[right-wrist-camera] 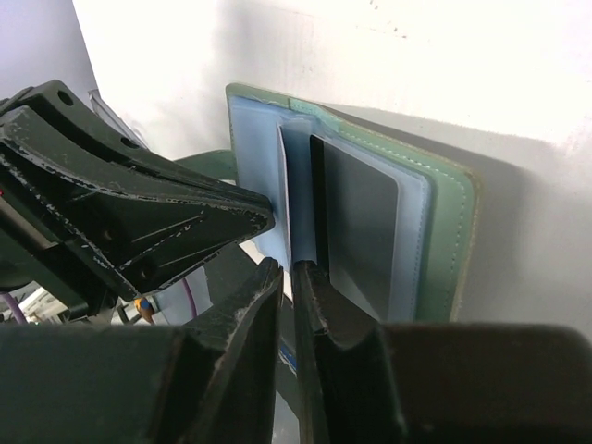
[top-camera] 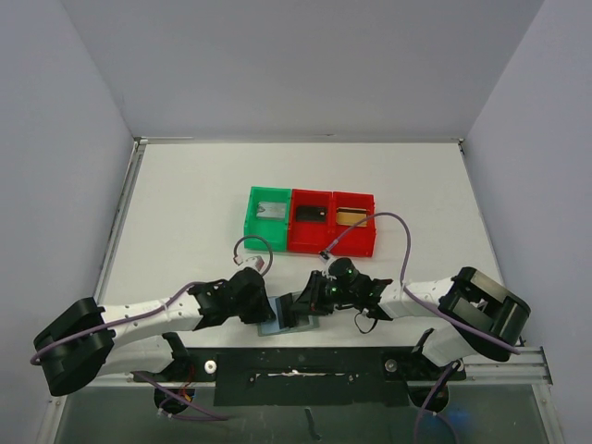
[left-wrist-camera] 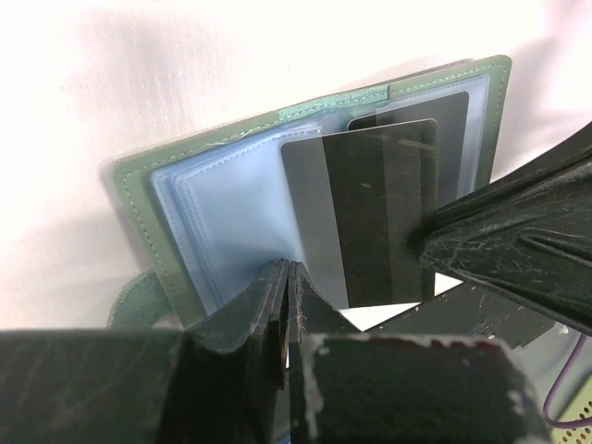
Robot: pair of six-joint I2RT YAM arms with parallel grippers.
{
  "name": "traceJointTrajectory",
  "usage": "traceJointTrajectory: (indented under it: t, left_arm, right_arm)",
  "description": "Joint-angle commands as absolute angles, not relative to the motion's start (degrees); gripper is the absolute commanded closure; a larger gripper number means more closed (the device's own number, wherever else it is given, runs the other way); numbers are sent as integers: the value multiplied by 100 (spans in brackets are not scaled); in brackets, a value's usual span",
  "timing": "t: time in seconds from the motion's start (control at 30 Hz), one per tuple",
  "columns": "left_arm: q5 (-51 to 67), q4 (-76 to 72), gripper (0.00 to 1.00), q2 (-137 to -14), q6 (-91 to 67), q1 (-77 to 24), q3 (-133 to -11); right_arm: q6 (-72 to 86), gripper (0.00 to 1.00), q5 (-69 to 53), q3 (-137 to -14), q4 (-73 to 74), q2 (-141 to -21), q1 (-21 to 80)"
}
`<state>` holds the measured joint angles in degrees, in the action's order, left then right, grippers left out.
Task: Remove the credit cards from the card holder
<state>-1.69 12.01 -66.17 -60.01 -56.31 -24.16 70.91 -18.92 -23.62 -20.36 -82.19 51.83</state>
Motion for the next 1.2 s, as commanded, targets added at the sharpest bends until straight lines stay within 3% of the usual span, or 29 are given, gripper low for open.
traceJointTrajectory:
  t: [0.0, 0.3, 0.57, 0.93, 1.17]
  left_arm:
    - [-363, 1166, 100, -6693, -6055, -5658, -2291]
    - [-545, 1307, 100, -6480, -6152, -5669, -2230]
    - [-576, 1380, 100, -6312, -6179, -5669, -2195]
    - [-624, 1341, 100, -6010, -6153, -5665, -2188]
    - [-675, 1507, 100, -5826, -5992, -5661, -2404]
  right_arm:
    - [7144, 84, -2006, -2516, -2478, -8318, 5214]
    - [7136, 80, -2014, -2779, -2566, -8709, 5214]
    - [7090, 99, -2065, -2722, -2638, -8667, 5153]
    - [6051, 100, -1587, -2538, -1975, -7293, 5191]
    - [4582, 100, 274, -2460, -1657, -6148, 6088]
